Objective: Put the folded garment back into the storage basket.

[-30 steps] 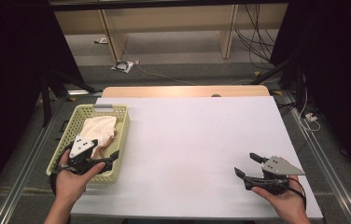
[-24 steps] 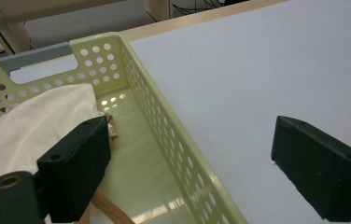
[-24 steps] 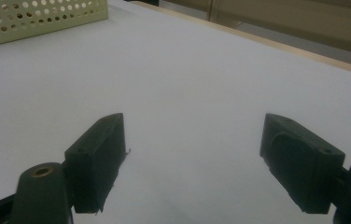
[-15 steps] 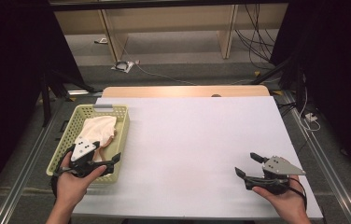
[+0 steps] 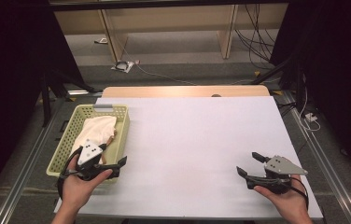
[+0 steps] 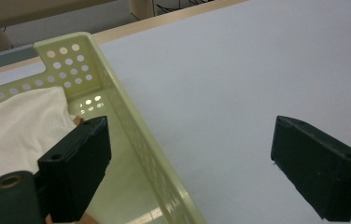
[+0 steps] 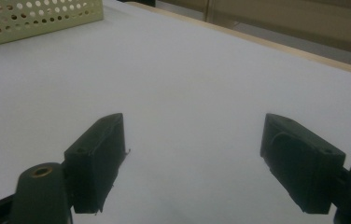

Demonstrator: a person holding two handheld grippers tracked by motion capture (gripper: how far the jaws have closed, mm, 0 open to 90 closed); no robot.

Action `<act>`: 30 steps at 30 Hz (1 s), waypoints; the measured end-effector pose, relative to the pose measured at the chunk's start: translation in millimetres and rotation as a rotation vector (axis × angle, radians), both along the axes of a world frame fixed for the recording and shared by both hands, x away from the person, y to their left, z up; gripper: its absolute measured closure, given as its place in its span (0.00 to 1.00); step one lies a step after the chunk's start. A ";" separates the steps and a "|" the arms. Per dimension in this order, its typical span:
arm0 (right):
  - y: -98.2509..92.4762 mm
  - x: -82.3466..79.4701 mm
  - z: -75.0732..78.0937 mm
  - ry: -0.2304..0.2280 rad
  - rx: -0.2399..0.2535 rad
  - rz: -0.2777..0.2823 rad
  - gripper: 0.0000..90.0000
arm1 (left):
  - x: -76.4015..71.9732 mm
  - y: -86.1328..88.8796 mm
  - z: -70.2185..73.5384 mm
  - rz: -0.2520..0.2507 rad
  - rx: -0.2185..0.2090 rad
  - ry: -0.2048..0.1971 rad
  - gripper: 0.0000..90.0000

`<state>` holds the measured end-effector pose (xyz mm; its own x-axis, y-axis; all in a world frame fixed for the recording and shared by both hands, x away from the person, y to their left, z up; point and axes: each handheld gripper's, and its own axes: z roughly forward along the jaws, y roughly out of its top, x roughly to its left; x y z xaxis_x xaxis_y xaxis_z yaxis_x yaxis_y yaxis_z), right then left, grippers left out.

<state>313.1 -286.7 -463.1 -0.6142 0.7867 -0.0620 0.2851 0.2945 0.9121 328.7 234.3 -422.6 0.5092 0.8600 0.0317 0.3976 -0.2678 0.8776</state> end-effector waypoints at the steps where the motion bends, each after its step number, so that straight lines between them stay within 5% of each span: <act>1: 0.0 0.0 -0.1 0.000 0.000 0.000 0.25 | -0.2 -0.8 -0.1 -0.002 0.000 0.000 0.13; 30: -2.6 -0.7 -2.1 0.012 0.003 0.003 0.25 | -3.2 -17.0 -15.1 -0.060 0.010 -0.001 0.12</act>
